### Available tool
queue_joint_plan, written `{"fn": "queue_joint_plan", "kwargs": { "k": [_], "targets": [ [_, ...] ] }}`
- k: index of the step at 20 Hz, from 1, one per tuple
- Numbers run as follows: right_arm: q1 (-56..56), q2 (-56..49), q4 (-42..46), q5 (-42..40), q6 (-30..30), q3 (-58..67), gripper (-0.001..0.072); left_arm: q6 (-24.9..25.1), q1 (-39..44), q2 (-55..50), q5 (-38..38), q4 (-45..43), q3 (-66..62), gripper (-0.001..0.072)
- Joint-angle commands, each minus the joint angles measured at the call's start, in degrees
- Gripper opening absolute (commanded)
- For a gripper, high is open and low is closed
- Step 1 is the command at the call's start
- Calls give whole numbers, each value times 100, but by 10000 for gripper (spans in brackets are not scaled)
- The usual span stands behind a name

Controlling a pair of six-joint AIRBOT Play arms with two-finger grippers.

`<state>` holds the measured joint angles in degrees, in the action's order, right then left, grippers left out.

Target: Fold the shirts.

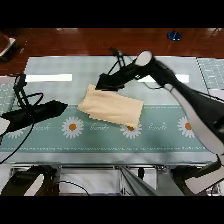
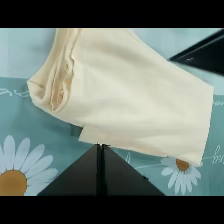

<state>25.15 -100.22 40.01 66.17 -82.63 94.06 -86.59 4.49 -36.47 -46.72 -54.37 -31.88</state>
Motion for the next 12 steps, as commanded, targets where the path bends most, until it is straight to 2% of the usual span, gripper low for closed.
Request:
{"fn": "queue_joint_plan", "kwargs": {
  "k": [1, 4, 6, 8, 9, 12],
  "targets": [
    [-909, 876, 1158, 1373, -136, 55, 411, -2, -4, -31, 240, -9, 44, 18],
    [-1633, 2479, 3191, 1628, -625, -636, 411, 133, -4, -31, 264, -11, 44, 18],
    [-2157, 3670, 4166, 1318, -1051, -1694, 411, 127, -4, -33, 367, -9, 44, 18],
    [-2789, 4822, 4677, 695, -1519, -3084, 411, 127, -4, -37, 426, -9, 44, 18],
    [-3147, 5320, 4533, 358, -1652, -3845, 411, 127, -4, -50, 411, -7, 44, 18],
    [-3956, 5943, 2612, -448, -1248, -5796, 411, 142, 72, -98, 409, -9, 44, 18]
  ]
}}
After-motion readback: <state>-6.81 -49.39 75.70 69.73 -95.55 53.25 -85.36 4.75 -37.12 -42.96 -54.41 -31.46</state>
